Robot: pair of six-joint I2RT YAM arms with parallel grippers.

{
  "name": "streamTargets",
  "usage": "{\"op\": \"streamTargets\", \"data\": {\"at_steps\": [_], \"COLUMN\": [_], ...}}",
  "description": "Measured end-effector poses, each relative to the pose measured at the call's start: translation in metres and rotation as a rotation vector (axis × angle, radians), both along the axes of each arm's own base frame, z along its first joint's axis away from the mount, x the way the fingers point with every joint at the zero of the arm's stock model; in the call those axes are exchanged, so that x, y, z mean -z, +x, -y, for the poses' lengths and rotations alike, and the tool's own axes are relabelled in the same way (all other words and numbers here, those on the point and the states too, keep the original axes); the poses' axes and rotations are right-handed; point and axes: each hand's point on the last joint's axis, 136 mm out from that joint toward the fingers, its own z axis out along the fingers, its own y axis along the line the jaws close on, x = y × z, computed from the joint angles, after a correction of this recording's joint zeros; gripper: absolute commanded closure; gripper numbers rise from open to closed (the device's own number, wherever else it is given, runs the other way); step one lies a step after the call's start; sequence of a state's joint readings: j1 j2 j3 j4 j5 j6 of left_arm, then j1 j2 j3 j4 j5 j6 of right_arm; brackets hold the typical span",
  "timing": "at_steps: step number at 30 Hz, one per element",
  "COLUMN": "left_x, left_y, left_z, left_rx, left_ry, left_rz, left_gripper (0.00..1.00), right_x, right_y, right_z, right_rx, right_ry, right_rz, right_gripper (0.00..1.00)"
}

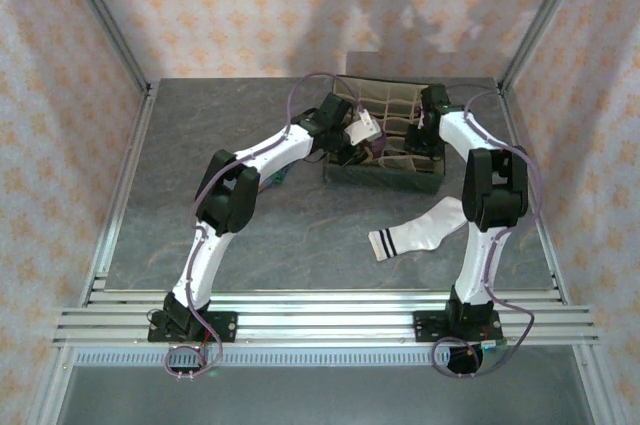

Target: Roll the socks

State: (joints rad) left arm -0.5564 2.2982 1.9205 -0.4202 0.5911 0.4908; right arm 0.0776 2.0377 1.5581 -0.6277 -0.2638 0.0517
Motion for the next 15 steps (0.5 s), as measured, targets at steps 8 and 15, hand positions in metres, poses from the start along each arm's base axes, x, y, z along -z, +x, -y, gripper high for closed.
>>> {"op": "streamTargets", "data": {"at_steps": [8,15], "left_x": [0.0,0.0007], "left_y": [-0.0001,0.006], "left_z": [0.0005,-0.0028], "left_rx": [-0.009,-0.034], "left_ry": [-0.007,-0.07], "left_rz": [-0.012,-0.037], "left_gripper": [0.43,0.41], "right_x": [-0.0002,-0.0027], "right_y": [0.0002,0.0023], "right_z": [-0.0002,-0.0004], "right_rx": [-0.001,-0.002], "right_ry": [0.006,0.006], "right_rz": [0.001,0.008], "right_gripper": [0.68,0.68]}}
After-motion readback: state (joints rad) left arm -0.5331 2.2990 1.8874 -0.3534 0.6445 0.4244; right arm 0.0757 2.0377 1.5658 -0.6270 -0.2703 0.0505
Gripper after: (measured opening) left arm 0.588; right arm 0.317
